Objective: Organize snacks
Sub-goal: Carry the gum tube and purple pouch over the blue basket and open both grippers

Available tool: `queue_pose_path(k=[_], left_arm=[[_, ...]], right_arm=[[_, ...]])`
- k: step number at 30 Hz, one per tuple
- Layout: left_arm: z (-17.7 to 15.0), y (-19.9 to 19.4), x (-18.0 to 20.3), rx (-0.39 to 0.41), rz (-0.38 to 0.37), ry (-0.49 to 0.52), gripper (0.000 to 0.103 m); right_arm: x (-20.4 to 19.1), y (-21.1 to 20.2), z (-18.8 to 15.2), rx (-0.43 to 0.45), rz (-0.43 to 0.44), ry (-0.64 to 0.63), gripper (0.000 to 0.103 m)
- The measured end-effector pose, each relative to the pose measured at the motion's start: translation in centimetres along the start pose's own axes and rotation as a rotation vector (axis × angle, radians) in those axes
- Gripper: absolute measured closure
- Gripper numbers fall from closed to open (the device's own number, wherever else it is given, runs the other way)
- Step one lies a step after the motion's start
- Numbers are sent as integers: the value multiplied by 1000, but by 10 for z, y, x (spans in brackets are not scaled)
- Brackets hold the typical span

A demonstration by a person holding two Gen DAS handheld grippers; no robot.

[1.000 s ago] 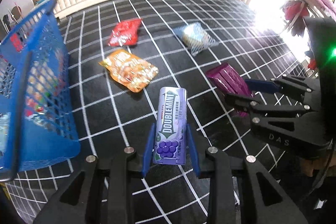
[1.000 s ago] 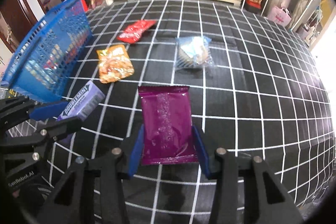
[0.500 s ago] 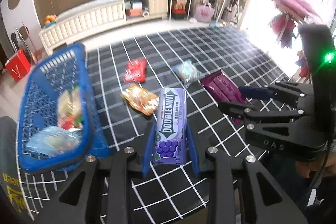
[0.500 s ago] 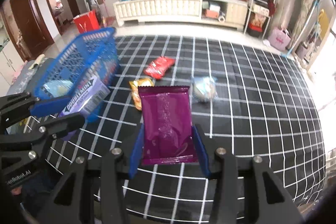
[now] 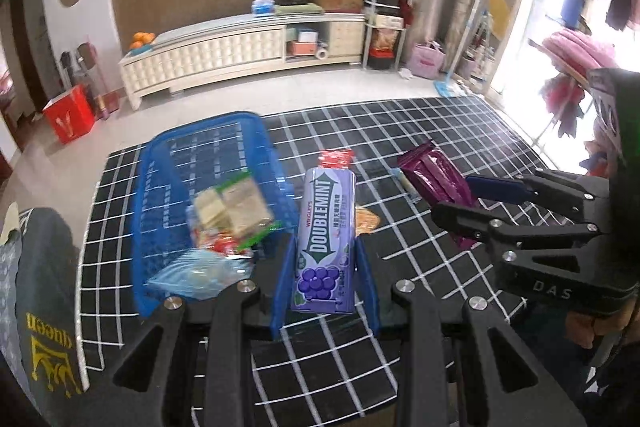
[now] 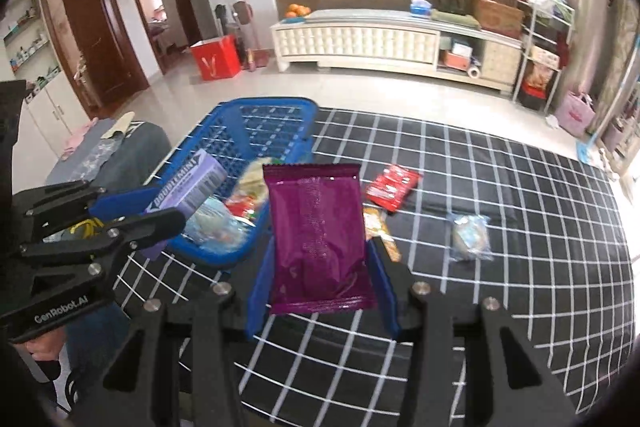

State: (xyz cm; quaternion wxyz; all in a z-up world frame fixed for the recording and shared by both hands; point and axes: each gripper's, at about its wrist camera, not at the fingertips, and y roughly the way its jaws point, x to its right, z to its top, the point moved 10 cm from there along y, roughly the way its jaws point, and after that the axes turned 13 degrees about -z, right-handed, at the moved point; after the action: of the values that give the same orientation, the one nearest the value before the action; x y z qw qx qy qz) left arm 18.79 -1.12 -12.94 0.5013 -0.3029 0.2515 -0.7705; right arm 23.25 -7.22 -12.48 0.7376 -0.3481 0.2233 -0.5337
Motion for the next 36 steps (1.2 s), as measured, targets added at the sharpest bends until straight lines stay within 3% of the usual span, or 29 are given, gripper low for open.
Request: queue_pose_path(k=[5, 13, 26, 36], left_arm=[[1, -8, -27, 5, 24, -36, 74], [3, 12, -58, -17, 35, -94, 74], [-9, 63, -82, -89, 13, -177, 75], [-20, 83, -77, -146, 8, -186, 75]], right_arm=[[-23, 14, 11, -9, 30, -31, 52], [-39, 40, 18, -46, 48, -57, 52], [-29, 66, 8, -100, 26, -40, 52], [-19, 67, 4, -110, 18, -21, 52]])
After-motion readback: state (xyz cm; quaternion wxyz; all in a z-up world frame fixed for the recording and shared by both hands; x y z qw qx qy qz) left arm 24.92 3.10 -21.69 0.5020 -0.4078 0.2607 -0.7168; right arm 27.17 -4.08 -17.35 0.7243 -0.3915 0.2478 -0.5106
